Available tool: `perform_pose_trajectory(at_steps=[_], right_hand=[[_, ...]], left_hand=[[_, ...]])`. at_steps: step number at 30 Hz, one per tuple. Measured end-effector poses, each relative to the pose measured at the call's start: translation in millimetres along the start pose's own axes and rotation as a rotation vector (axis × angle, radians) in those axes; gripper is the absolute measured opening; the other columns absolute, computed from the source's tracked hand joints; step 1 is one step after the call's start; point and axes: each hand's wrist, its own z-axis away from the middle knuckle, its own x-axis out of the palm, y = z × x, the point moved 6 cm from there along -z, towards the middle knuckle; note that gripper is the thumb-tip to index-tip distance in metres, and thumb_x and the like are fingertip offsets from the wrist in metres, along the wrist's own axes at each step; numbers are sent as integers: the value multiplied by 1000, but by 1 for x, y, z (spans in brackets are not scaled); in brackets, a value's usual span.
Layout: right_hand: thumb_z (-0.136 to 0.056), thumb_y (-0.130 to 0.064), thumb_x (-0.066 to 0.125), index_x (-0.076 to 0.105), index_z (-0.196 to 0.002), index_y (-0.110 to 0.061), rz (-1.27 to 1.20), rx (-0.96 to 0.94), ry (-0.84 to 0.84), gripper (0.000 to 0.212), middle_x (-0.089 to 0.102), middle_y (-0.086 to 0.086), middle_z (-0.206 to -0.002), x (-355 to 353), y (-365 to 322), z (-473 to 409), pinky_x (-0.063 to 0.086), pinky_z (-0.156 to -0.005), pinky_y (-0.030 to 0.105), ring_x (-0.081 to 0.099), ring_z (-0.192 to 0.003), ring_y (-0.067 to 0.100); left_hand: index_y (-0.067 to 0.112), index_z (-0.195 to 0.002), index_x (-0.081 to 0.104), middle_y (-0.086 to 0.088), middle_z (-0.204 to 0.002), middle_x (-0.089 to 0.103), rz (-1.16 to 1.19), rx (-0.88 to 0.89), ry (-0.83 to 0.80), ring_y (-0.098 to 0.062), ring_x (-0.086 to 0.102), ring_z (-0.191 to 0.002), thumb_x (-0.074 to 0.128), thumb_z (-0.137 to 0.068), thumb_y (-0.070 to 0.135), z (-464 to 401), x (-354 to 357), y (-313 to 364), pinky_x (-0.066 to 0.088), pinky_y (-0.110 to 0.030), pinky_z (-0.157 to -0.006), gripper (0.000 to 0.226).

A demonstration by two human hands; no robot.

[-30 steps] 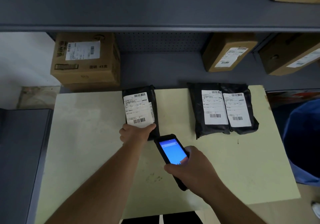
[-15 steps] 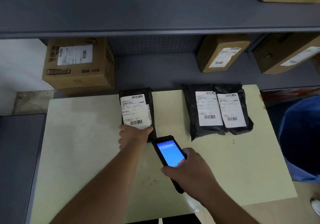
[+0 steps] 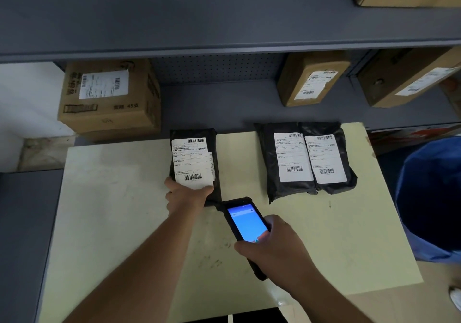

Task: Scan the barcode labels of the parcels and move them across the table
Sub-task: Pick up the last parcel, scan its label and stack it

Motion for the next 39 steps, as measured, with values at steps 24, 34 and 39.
perform_pose_trajectory(at_steps=[24,34,39], right_hand=[[-70,-44,83,59,-103,-23,34,-78,-15,46,69,4,-100,0,-4,26,49,-58,27,64,-70,16],[-66,-45,83,60,-99,-19,80,-54,-21,48,67,0,-89,0,-13,32,49,-60,31,62,-66,16],[-65,-43,84,62,-101,-16,78,-50,-47,50,66,-2,-78,7,-23,34,51,-60,33,61,-60,16]], left_hand=[[12,-110,70,-9,-114,77,464,-28,-469,-24,74,-102,79,-88,6,15,-9,-33,61,-34,-80,25],[23,-121,66,0,-120,77,499,123,-497,-21,73,-111,73,-89,-3,20,-29,-37,57,-38,-97,42],[21,-135,58,2,-127,75,507,160,-458,-24,71,-117,78,-82,-4,13,-40,-43,53,-45,-106,62]])
